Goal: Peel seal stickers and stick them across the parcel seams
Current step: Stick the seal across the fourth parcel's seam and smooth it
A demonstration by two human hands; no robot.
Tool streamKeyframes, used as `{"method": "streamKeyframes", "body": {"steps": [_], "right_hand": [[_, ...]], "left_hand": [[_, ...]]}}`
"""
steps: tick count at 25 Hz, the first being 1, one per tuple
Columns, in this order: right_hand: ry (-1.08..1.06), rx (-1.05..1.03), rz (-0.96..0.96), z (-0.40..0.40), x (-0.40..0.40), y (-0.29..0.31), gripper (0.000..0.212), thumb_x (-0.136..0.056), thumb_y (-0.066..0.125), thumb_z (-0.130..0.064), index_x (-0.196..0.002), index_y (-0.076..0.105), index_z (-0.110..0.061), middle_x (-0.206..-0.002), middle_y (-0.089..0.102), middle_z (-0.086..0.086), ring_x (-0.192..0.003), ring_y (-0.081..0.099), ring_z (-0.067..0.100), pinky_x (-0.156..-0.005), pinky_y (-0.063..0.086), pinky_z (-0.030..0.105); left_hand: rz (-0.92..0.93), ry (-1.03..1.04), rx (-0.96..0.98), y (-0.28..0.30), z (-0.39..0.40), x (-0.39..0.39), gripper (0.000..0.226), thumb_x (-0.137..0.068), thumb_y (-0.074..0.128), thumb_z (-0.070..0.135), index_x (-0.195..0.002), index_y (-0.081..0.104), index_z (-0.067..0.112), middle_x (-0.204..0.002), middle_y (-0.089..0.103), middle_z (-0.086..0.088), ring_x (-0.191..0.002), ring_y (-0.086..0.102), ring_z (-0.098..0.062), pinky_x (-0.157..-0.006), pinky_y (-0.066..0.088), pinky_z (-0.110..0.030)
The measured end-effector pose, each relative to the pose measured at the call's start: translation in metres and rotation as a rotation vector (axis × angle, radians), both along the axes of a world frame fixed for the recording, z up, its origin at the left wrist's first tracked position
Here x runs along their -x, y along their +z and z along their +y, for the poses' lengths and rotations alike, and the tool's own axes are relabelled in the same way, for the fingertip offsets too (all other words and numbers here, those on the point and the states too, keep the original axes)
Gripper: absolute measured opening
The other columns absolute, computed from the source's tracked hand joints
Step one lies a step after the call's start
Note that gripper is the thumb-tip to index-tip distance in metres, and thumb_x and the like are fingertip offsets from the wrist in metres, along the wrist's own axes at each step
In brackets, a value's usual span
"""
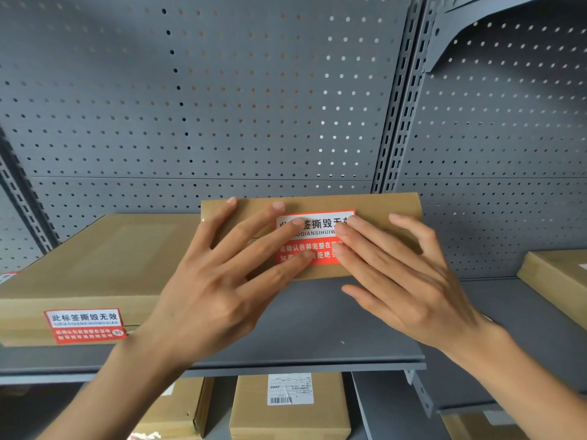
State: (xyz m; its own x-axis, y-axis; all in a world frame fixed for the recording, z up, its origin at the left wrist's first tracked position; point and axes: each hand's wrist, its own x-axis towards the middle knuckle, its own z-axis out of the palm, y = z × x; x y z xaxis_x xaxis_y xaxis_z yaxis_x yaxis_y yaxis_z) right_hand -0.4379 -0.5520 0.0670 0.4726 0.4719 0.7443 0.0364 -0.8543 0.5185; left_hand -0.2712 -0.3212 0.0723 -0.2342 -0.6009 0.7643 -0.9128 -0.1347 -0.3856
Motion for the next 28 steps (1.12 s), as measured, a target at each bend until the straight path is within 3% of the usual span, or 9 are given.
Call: {"method": "streamKeyframes", "body": {"steps": [28], "right_hand": [[-0.003,-0.056,-0.014,0.007,0.001,0.002,0.039,-0.096,0.062,-0.021,-0.133,0.064,-0.009,-0.145,0.058,0.013,-0.137,0.054,0.032,-0.105,0.041,0.064]], "left_hand": [[0.016,-0.039,0.052,-0.006,0.001,-0.002,0.034,-0.095,0.076,0.016,-0.128,0.072,0.010,-0.145,0.060,-0.012,-0.140,0.053,-0.034,-0.106,0.044,-0.067]]}}
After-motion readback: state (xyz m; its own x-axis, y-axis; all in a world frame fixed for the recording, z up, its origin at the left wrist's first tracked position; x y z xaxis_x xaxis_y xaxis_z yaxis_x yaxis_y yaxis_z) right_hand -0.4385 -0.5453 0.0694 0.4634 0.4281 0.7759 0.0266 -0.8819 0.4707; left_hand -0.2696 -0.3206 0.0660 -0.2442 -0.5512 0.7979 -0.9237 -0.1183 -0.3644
